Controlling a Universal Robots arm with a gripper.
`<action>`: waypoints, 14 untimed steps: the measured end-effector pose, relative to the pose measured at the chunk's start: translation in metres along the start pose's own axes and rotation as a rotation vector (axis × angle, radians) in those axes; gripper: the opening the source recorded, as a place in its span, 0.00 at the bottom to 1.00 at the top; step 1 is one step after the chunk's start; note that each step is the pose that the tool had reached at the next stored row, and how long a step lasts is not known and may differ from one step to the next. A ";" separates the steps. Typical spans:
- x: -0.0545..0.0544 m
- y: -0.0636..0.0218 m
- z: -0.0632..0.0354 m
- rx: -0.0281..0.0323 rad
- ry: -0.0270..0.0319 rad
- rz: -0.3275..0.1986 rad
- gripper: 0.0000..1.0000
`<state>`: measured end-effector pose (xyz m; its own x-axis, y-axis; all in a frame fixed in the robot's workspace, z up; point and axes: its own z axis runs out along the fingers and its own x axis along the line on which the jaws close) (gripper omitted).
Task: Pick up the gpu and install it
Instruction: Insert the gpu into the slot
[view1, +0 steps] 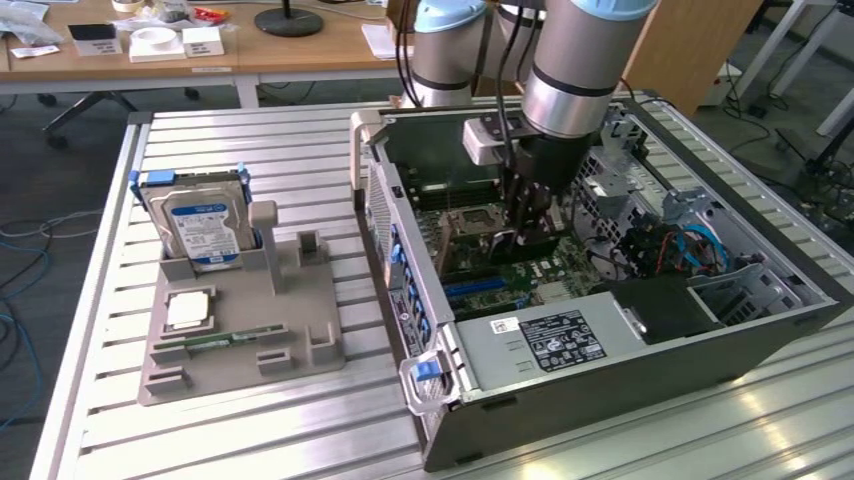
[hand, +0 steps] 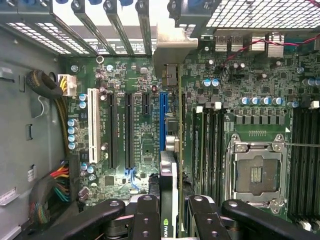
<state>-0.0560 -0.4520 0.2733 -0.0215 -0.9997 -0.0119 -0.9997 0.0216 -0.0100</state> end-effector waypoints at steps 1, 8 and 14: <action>0.000 0.0001 0.0005 0.0000 0.0001 0.000 0.27; 0.002 0.0015 0.0031 0.0000 -0.0001 0.000 0.27; 0.004 0.0028 0.0043 0.0001 -0.0002 0.000 0.27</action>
<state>-0.0588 -0.4556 0.2690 -0.0217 -0.9997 -0.0121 -0.9997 0.0218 -0.0101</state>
